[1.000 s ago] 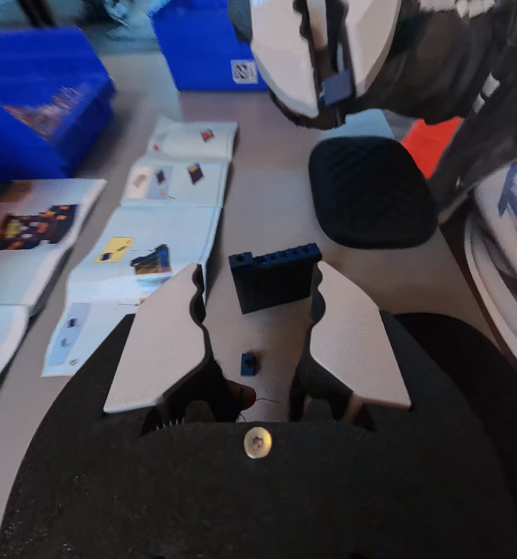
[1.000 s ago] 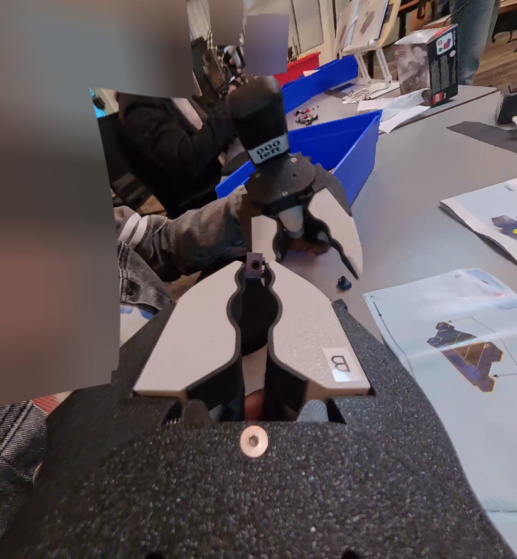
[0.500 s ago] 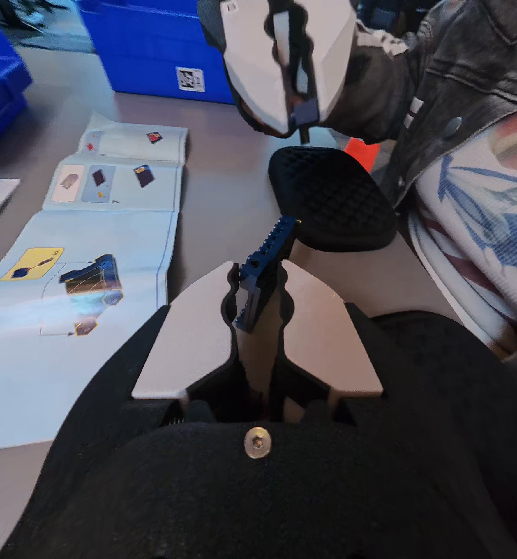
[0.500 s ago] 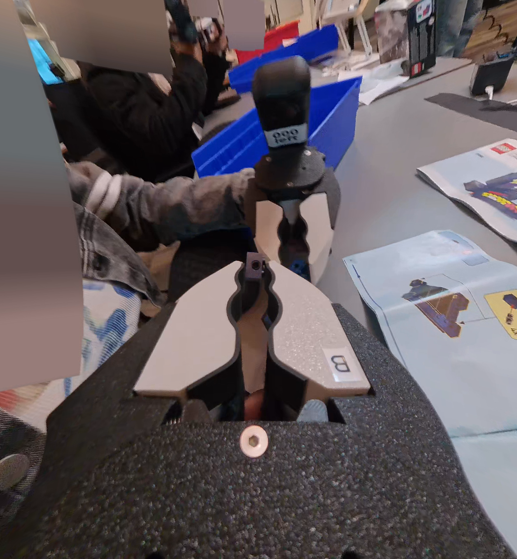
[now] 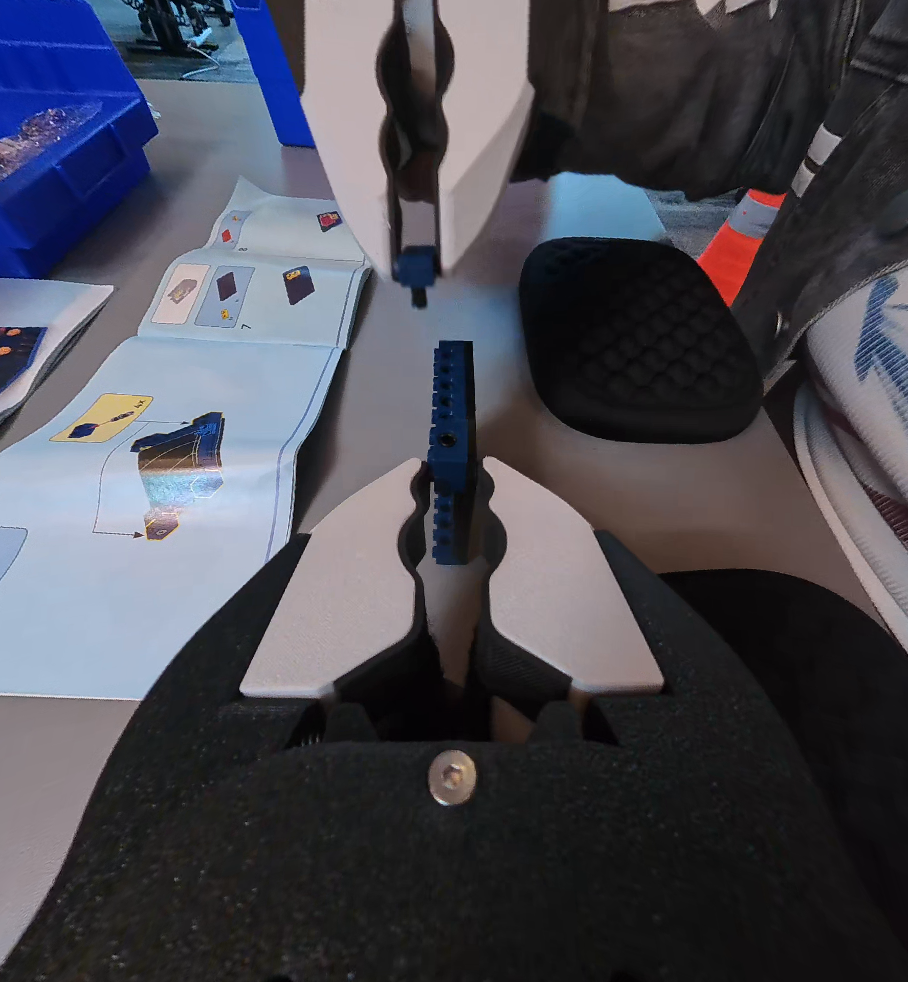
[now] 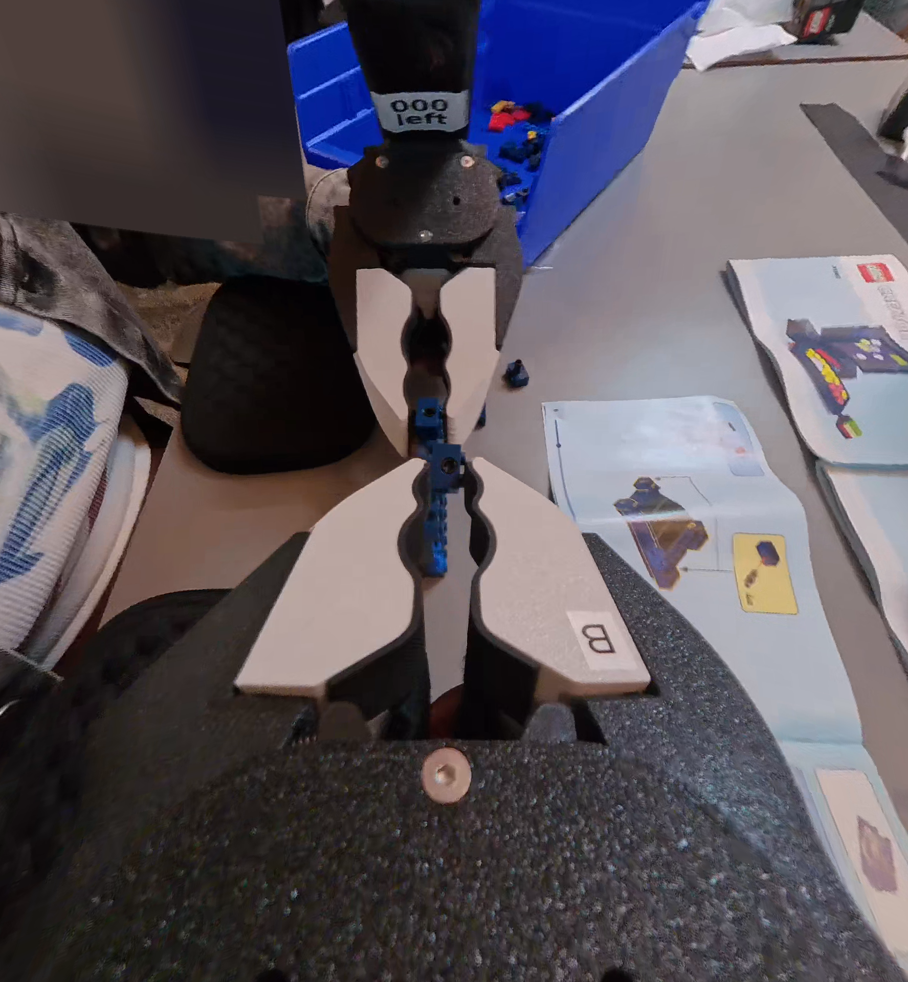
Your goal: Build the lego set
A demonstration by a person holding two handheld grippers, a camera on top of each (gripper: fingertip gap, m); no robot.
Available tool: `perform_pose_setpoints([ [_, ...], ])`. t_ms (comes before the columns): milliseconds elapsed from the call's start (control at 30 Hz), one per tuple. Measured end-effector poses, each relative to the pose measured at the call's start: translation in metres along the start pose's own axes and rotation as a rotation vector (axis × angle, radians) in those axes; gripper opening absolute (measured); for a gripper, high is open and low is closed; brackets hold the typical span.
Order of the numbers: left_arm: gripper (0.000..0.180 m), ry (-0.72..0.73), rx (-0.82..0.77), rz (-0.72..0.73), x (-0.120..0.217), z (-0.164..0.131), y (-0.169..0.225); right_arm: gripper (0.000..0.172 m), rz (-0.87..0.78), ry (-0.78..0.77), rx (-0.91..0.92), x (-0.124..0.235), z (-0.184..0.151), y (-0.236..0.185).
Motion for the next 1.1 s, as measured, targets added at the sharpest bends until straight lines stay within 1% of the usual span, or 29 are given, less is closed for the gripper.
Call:
perform_pose_setpoints([
  [100, 0.016, 0.0, 0.008, -0.001, 0.0, 0.0, -0.001, 0.011, 0.024, 0.021, -0.059, 0.006, -0.005, 0.0],
  [200, 0.041, 0.004, 0.021, -0.002, -0.001, 0.001, -0.002, 0.011, 0.041, 0.004, -0.062, 0.002, -0.011, -0.002],
  [233, 0.047, 0.01, 0.02, -0.003, -0.002, 0.001, -0.003, 0.011, 0.046, 0.004, -0.066, 0.001, -0.013, -0.002],
  [267, 0.05, 0.015, 0.015, -0.005, -0.003, 0.002, -0.003, 0.011, 0.045, -0.002, -0.064, 0.0, -0.014, -0.002],
  [367, 0.044, -0.002, -0.014, -0.006, -0.009, 0.003, -0.003, 0.011, 0.042, -0.034, -0.044, -0.005, -0.014, -0.005],
  [500, 0.018, -0.011, -0.028, -0.03, -0.012, 0.004, -0.003, 0.012, 0.009, -0.141, -0.02, -0.007, -0.011, -0.008],
  [533, 0.016, -0.014, -0.024, -0.036, -0.013, 0.004, -0.003, 0.012, 0.005, -0.16, -0.015, -0.007, -0.009, -0.009],
  [833, 0.015, -0.015, -0.01, -0.06, -0.013, 0.004, -0.004, 0.012, 0.026, -0.322, -0.005, -0.013, 0.001, -0.007],
  [933, 0.015, -0.015, -0.006, -0.059, -0.013, 0.004, -0.004, 0.012, 0.017, -0.389, 0.017, -0.015, 0.005, -0.007],
  [1100, 0.015, -0.013, 0.008, -0.062, -0.013, 0.004, -0.004, 0.012, -0.002, -0.457, 0.061, -0.017, 0.009, -0.01],
])
Point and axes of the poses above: each gripper's, where its closed fingertips meet, x back along the fingers, z out of its top, y = z × x across the jaws, the point moved 8 cm from there along x, back along the fingers
